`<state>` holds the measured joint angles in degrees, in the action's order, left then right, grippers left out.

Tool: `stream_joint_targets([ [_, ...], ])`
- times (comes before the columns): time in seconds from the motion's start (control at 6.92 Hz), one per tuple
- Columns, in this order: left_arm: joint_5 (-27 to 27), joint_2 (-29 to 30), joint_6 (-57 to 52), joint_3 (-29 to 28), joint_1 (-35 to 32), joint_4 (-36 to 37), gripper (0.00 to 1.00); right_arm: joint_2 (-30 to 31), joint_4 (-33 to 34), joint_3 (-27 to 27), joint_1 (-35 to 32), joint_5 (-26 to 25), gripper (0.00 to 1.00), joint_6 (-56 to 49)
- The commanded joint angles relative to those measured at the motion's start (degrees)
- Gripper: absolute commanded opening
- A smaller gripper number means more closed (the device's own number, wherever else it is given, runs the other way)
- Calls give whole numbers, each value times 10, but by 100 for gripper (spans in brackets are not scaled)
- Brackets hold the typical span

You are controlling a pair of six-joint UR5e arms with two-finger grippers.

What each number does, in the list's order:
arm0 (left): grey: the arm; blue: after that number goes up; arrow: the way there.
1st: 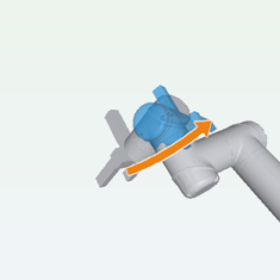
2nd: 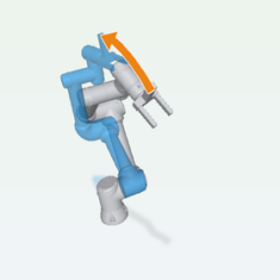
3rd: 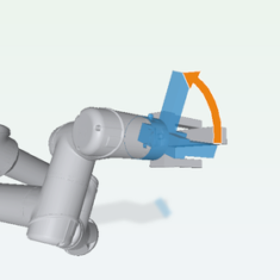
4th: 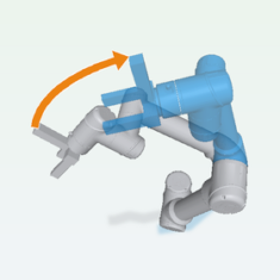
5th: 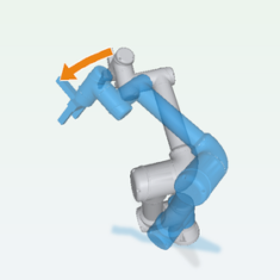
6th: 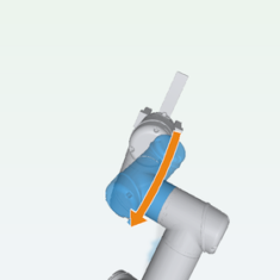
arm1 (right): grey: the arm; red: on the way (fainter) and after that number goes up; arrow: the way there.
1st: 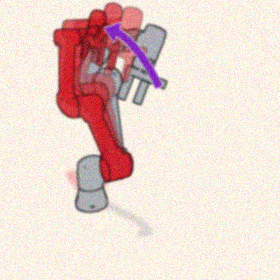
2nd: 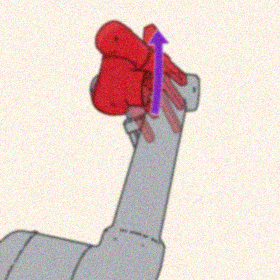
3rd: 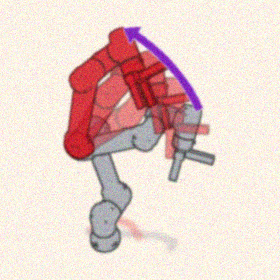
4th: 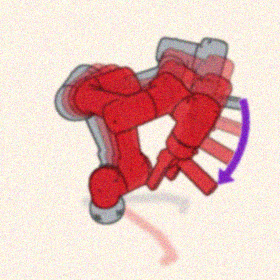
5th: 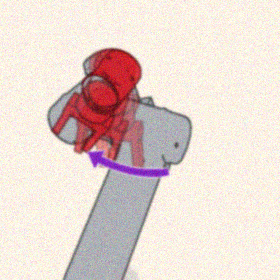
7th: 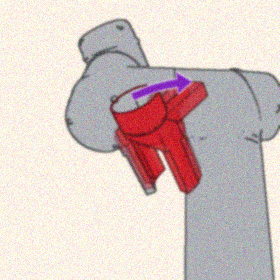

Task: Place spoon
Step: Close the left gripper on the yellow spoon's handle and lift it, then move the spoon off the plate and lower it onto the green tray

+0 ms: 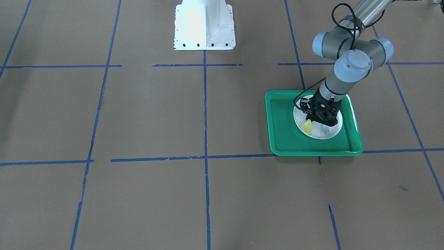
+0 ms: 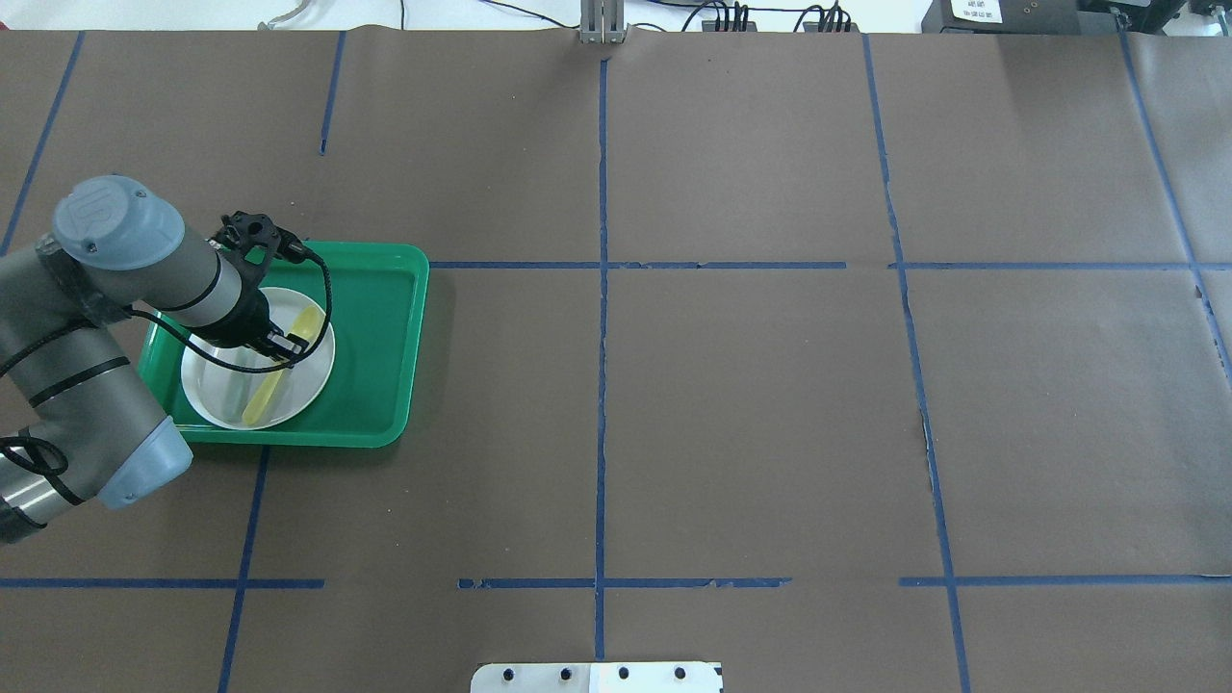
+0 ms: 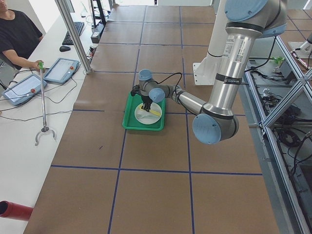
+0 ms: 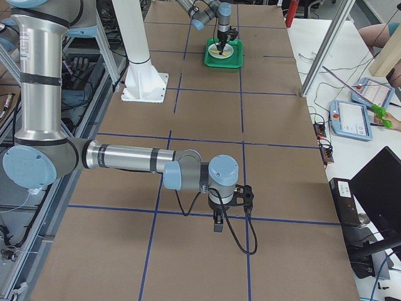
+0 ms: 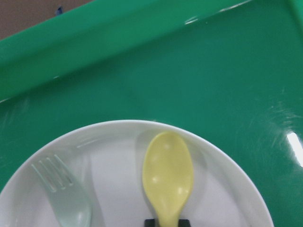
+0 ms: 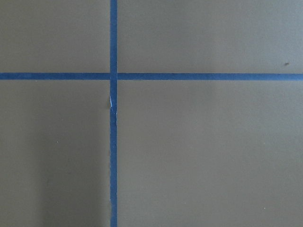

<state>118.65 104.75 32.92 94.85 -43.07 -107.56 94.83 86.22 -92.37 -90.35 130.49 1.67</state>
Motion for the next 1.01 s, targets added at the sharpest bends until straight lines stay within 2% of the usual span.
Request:
stream_joint_targets([
  [0.0,-1,-1,1,11,-3,2,0,0,0,0,0,0,100,0],
  [0.14,-1,-1,44,46,-9,16,0,0,0,0,0,0,100,0],
  [0.29,-1,10,164,67,-8,59,0,0,0,0,0,0,100,0],
  [0.58,-2,69,259,40,-2,66,0,0,0,0,0,0,100,0],
  [0.87,-4,79,276,5,28,60,0,0,0,0,0,-1,100,0],
])
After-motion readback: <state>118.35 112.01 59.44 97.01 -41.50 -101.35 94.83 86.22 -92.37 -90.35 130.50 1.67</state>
